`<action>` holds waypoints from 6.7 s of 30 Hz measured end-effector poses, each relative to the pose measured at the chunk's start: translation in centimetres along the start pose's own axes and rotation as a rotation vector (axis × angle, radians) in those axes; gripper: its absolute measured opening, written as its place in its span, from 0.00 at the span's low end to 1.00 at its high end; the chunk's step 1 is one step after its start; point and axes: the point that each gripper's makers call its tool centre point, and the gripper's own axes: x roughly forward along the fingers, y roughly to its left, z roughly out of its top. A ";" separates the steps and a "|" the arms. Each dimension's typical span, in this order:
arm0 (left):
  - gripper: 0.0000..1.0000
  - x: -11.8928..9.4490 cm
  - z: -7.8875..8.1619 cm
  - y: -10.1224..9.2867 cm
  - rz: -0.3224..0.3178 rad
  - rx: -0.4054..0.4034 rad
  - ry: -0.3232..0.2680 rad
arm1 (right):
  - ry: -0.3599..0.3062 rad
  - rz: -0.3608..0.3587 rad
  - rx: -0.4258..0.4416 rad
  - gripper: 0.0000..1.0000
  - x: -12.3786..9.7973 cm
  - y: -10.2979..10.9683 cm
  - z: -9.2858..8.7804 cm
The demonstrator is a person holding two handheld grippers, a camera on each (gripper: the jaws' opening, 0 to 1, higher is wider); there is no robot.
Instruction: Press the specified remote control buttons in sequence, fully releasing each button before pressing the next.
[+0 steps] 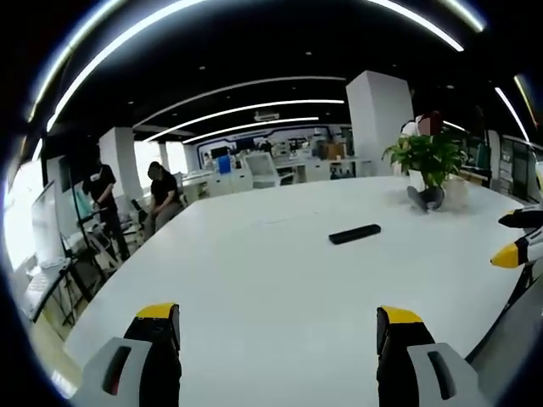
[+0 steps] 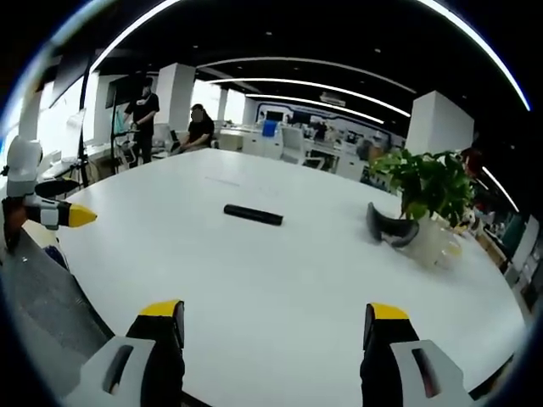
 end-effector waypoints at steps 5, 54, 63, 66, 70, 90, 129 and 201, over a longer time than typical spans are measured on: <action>1.00 -0.1 0.0 0.0 0.003 0.007 -0.001 | 0.000 -0.001 -0.002 0.87 0.0 0.0 0.0; 1.00 0.7 0.8 0.0 -0.033 0.014 0.014 | -0.002 0.012 -0.006 0.84 0.1 0.1 0.0; 1.00 2.6 2.5 -0.4 -0.085 0.076 0.021 | 0.005 0.011 -0.006 0.84 0.1 0.1 -0.1; 1.00 3.6 3.4 -1.0 -0.111 0.113 0.015 | 0.009 0.011 -0.004 0.83 0.1 0.1 -0.2; 0.99 4.8 4.2 -1.6 -0.139 0.143 0.019 | 0.019 0.015 -0.008 0.83 0.2 0.1 -0.3; 1.00 11.4 8.7 -5.3 -0.254 0.306 0.022 | 0.023 0.024 0.003 0.75 0.1 0.2 -0.5; 0.87 25.3 7.5 -13.7 -0.551 0.671 0.226 | 0.113 0.074 -0.002 0.69 0.7 1.0 -2.4; 0.23 30.4 1.8 -16.2 -0.918 0.839 0.607 | 0.191 0.119 -0.015 0.61 1.1 1.9 -4.2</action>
